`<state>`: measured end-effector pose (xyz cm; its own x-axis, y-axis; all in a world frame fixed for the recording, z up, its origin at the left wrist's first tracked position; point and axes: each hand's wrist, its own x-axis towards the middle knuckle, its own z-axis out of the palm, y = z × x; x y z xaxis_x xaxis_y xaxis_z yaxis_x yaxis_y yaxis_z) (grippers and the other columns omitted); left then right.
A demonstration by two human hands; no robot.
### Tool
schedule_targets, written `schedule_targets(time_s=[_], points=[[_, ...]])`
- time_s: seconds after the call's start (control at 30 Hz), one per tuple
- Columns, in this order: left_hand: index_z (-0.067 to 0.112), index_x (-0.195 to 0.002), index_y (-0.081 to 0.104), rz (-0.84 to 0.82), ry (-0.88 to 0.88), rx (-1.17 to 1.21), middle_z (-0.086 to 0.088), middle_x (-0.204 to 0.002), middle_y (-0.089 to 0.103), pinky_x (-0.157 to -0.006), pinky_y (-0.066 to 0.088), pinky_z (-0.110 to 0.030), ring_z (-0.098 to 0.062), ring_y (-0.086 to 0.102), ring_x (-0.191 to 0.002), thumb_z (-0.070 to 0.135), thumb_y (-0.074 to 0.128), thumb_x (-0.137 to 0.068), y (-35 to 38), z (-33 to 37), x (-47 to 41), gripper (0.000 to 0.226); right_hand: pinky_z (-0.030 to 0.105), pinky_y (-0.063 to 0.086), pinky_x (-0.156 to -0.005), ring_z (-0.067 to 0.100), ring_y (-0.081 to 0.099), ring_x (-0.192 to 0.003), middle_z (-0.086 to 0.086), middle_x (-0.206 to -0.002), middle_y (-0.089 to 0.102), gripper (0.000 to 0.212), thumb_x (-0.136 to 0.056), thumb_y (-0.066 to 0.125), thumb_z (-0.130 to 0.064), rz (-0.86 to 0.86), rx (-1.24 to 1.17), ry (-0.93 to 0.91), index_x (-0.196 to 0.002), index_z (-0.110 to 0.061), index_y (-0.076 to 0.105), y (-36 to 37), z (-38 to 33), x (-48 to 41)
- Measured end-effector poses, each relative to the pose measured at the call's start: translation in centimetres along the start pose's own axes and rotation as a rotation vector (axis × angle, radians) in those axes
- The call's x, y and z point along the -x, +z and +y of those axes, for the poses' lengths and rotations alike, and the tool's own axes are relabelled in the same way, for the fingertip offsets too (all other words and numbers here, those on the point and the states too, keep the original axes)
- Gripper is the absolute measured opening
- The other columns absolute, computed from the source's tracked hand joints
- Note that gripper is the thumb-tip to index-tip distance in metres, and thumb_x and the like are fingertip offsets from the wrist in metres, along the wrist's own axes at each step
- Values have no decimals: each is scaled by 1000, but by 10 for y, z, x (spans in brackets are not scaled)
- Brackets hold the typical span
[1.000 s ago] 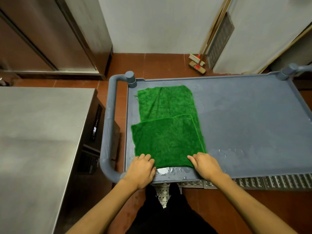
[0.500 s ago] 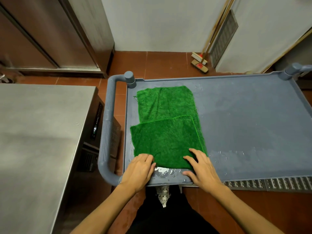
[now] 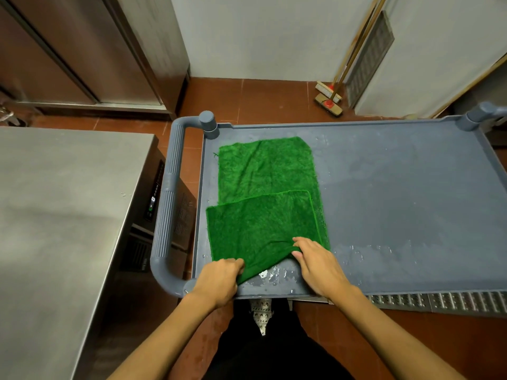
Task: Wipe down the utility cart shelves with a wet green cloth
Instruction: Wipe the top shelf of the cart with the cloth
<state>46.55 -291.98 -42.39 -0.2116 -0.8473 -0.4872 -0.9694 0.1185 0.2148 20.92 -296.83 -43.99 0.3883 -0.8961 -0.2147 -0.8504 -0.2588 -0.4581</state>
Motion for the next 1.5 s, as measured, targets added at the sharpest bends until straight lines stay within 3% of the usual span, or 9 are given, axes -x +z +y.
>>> schedule_targets(time_s=[0.13, 0.37, 0.5, 0.6, 0.77, 0.93, 1.13, 1.33, 1.5], points=[[17, -98, 59, -194, -16, 77, -15, -106, 69, -71, 40, -34, -38, 61, -100, 11, 47, -89, -17, 8, -2, 16, 27, 37, -77, 16, 53, -93, 0, -110, 59, 26, -104, 39, -33, -88, 11, 11, -113, -15, 56, -8, -3, 2], [13, -110, 72, -487, -132, 282, -12, -120, 69, -87, 48, -27, -29, 63, -111, 12, 45, -93, -39, 13, 1, 32, 33, 40, -69, 27, 60, -87, 8, -93, 66, 27, -103, 42, -34, -371, -14, 117, -114, -15, 58, -14, -8, 3], [14, -115, 72, -569, -139, 311, -8, -125, 68, -91, 47, -26, -25, 61, -115, 14, 47, -94, -48, 13, 5, 32, 32, 39, -64, 21, 52, -70, 1, -71, 55, 26, -98, 53, -34, -515, -148, 173, -85, -12, 58, -24, -9, 0], [12, -108, 73, -589, -117, 372, -9, -119, 71, -74, 44, -19, -21, 63, -103, 12, 51, -95, -60, 9, 5, 26, 32, 31, -59, 17, 41, -61, 2, -63, 46, 31, -92, 60, -32, -641, -177, 154, -69, -14, 50, -40, -11, -7], [22, -87, 60, -294, -86, 399, 9, -81, 58, -64, 39, -18, -12, 54, -86, 21, 50, -103, -104, -19, -15, 18, 27, 39, -62, 6, 49, -63, -10, -68, 55, 28, -97, 58, -36, -579, -138, 59, -72, -24, 54, -77, -12, -34], [13, -102, 68, 182, -139, 197, -14, -101, 73, -82, 53, -39, -35, 66, -97, 32, 52, -102, -128, -37, -70, 25, 34, 50, -87, 27, 64, -102, 8, -110, 71, 31, -95, 61, -39, -189, -60, 30, -116, -17, 67, -102, -11, -99], [7, -115, 67, 587, -359, 217, -22, -114, 61, -84, 49, -49, -43, 55, -106, 18, 51, -97, -126, -30, -118, 27, 45, 45, -94, 35, 55, -112, 12, -120, 58, 33, -93, 53, -8, 243, -41, 143, -125, -15, 58, -89, -3, -152], [6, -108, 63, 580, -46, 75, -17, -105, 56, -76, 50, -46, -37, 54, -91, 23, 56, -90, -56, -10, -104, 26, 45, 48, -90, 26, 53, -107, 5, -117, 56, 31, -89, 62, -28, 185, 40, -143, -118, -15, 62, -29, -2, -104], [12, -107, 60, 363, 179, -45, -8, -97, 51, -71, 45, -40, -28, 49, -84, 60, 58, -85, -15, -12, -68, 53, 41, 31, -115, 24, 34, -140, 6, -150, 40, 64, -88, 60, -57, 7, 47, -229, -137, -17, 52, 4, 19, -51]])
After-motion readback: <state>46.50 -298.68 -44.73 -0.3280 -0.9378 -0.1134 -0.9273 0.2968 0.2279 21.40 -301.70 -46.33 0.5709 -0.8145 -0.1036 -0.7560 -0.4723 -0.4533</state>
